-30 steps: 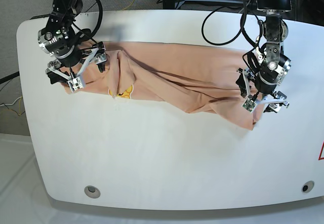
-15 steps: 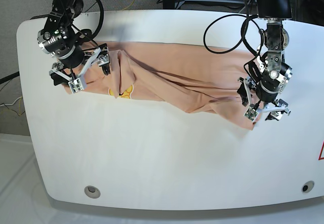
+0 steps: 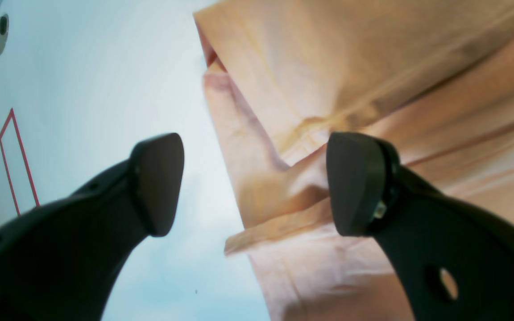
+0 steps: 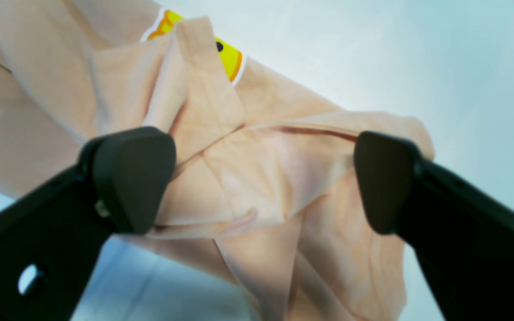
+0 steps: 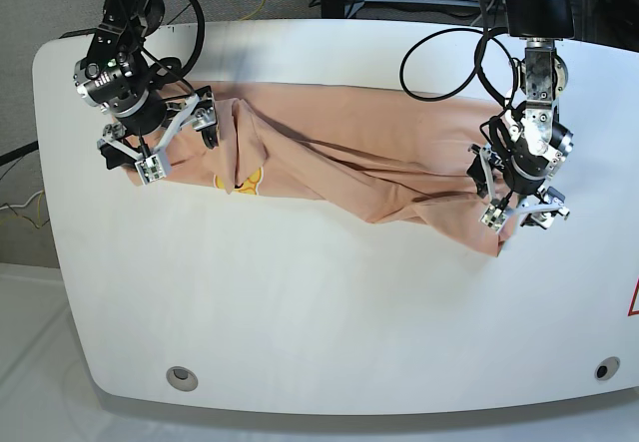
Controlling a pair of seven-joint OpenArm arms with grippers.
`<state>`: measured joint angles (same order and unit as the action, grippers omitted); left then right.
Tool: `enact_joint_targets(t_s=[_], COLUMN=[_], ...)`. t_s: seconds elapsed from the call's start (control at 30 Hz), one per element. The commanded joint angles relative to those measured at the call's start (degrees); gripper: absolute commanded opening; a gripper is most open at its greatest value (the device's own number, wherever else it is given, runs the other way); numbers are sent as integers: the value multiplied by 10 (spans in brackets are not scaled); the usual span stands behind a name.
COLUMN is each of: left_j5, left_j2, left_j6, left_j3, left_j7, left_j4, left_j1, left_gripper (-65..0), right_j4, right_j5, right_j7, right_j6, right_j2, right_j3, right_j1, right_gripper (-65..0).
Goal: Fold the T-shirt properly
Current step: 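Move the open left gripper down onto the shirt's folded edge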
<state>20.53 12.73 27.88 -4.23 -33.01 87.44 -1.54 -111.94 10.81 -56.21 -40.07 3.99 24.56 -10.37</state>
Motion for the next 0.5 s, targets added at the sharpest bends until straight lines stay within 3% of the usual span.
enact_joint_targets(t_s=[0.0,0.47], left_j5=[2,2], left_j2=[5,6], left_j6=[-8,-10], left_j3=[-1,2], left_j7=[9,11], left_j4=[8,-60], left_j1=[-10,-12], left_gripper=[-195,-195], right_j4=[-9,-9], right_j5=[8,8], right_j7=[10,10], right_j6=[1,1], right_j2=[5,2], right_j3=[2,0], right_j1=[6,6], right_gripper=[0,0])
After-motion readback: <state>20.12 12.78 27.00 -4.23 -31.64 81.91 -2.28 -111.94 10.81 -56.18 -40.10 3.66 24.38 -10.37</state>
